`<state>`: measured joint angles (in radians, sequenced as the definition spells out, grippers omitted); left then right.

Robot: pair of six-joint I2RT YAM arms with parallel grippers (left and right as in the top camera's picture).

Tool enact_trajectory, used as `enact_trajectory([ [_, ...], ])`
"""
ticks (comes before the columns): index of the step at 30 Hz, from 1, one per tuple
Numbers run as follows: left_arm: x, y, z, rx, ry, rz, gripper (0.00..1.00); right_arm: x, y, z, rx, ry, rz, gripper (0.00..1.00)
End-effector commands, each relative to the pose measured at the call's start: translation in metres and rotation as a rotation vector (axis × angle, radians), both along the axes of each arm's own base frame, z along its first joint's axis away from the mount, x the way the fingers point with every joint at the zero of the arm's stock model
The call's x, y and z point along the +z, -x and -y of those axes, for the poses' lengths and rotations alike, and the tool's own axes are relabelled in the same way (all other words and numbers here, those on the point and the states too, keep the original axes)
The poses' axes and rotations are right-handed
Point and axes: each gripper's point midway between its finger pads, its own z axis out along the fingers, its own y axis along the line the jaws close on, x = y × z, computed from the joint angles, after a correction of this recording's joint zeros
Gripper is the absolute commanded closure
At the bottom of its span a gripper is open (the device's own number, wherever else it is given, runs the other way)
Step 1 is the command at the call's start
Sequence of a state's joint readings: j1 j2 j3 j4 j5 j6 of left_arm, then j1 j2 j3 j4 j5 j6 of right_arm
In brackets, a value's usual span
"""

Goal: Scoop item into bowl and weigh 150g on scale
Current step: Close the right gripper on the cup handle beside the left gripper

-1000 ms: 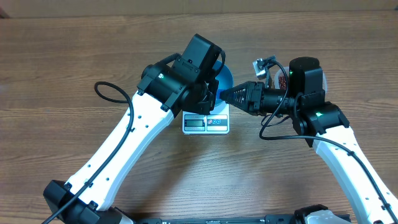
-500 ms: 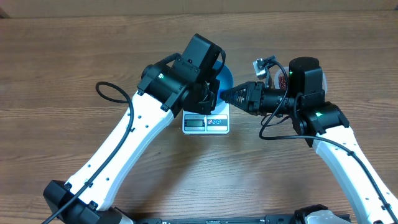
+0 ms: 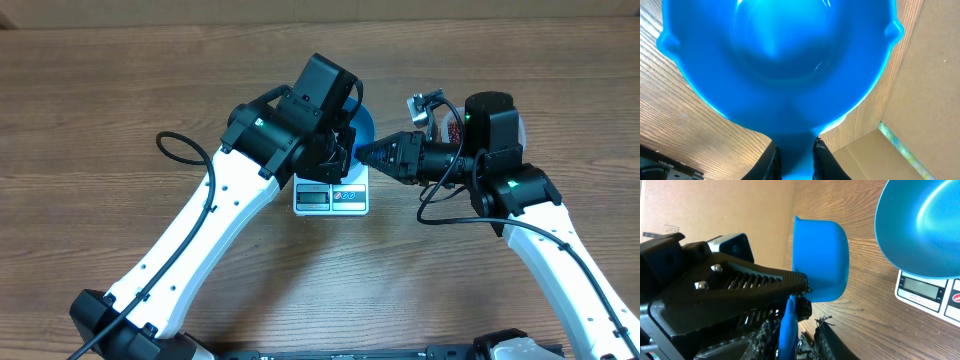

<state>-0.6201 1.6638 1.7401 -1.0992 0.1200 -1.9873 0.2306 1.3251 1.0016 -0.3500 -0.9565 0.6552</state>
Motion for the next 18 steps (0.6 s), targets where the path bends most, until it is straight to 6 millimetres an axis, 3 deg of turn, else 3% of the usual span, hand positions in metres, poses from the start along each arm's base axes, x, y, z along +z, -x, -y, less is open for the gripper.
enact_trajectory([
  [1, 0.0024, 0.0015, 0.0035, -0.001, 0.01, 0.0, 0.96, 0.0094, -0.0039, -0.0016, -0.006, 0.001, 0.032, 0.74],
  [12, 0.0024, 0.0019, 0.0039, -0.003, 0.01, -0.001, 0.96, 0.012, -0.0056, -0.002, -0.006, -0.004, 0.05, 0.75],
  [18, 0.0024, 0.002, 0.004, -0.003, 0.01, -0.001, 0.96, 0.0125, -0.0059, -0.002, -0.006, -0.004, 0.053, 0.83],
])
